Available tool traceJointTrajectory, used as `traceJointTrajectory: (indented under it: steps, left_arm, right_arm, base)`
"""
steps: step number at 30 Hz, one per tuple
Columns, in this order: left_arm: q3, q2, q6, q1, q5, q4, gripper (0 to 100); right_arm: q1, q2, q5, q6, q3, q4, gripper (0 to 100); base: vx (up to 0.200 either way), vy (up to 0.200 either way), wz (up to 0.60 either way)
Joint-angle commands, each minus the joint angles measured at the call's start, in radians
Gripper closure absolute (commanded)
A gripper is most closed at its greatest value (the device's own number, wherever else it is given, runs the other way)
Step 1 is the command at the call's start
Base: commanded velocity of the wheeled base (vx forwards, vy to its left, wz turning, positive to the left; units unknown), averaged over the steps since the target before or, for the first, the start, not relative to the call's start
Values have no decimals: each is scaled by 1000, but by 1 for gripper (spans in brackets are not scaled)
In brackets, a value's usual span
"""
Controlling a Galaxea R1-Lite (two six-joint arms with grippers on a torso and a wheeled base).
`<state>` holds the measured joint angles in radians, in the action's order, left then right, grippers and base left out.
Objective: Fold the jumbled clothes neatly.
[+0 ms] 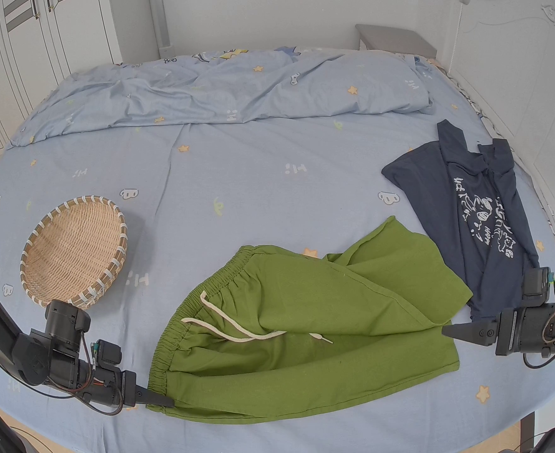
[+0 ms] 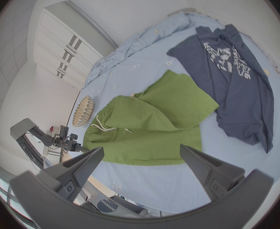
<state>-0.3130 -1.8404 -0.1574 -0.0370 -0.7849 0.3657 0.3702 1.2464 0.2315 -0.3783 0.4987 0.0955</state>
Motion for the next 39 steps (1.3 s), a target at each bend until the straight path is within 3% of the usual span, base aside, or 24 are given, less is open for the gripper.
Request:
traceJointTrajectory:
  steps: [1, 2, 4, 5, 6, 8, 11, 13, 14, 19, 30, 33, 39]
  left_arm:
    - [55, 33, 29, 91, -33, 1, 100]
    - [68, 44, 47, 108, -33, -1, 100]
    - [81, 49, 78, 128, -36, -1, 100]
    - [81, 49, 78, 128, -36, -1, 100]
    - [83, 41, 104, 124, -37, -2, 100]
    - [84, 33, 116, 120, -37, -1, 100]
    - [87, 15, 118, 101, -37, 4, 100]
    - [89, 13, 118, 101, -37, 5, 100]
    - [92, 15, 118, 105, -37, 5, 100]
    - [91, 13, 118, 111, -37, 7, 100]
    - [87, 12, 118, 111, -37, 7, 100]
    - [86, 10, 118, 109, -37, 7, 100]
    - [86, 10, 118, 111, -37, 7, 100]
  right_arm:
    - [-165, 64, 147, 9, -103, 4, 0]
    - [-209, 99, 229, 21, -123, 6, 0]
    - [-281, 156, 324, 75, -147, 6, 0]
    - [-281, 156, 324, 75, -147, 6, 0]
    - [-340, 242, 354, 179, -167, 13, 0]
    - [-390, 350, 353, 269, -178, 43, 0]
    - [-436, 476, 359, 288, -207, 167, 0]
    - [-438, 485, 361, 288, -212, 182, 0]
    - [-429, 562, 362, 289, -259, 320, 0]
    - [-387, 645, 362, 286, -295, 481, 0]
    - [-367, 682, 373, 283, -298, 552, 0]
    - [-366, 673, 436, 277, -304, 553, 0]
    - [-353, 673, 447, 276, -338, 618, 0]
  base:
    - [0, 0, 0]
    - [0, 0, 0]
    - [0, 0, 0]
    - [0, 0, 0]
    - [0, 0, 0]
    - [0, 0, 0]
    - [0, 0, 0]
    - [0, 0, 0]
    - [0, 0, 0]
    - [0, 0, 0]
    - [0, 0, 0]
    - [0, 0, 0]
    - [0, 0, 0]
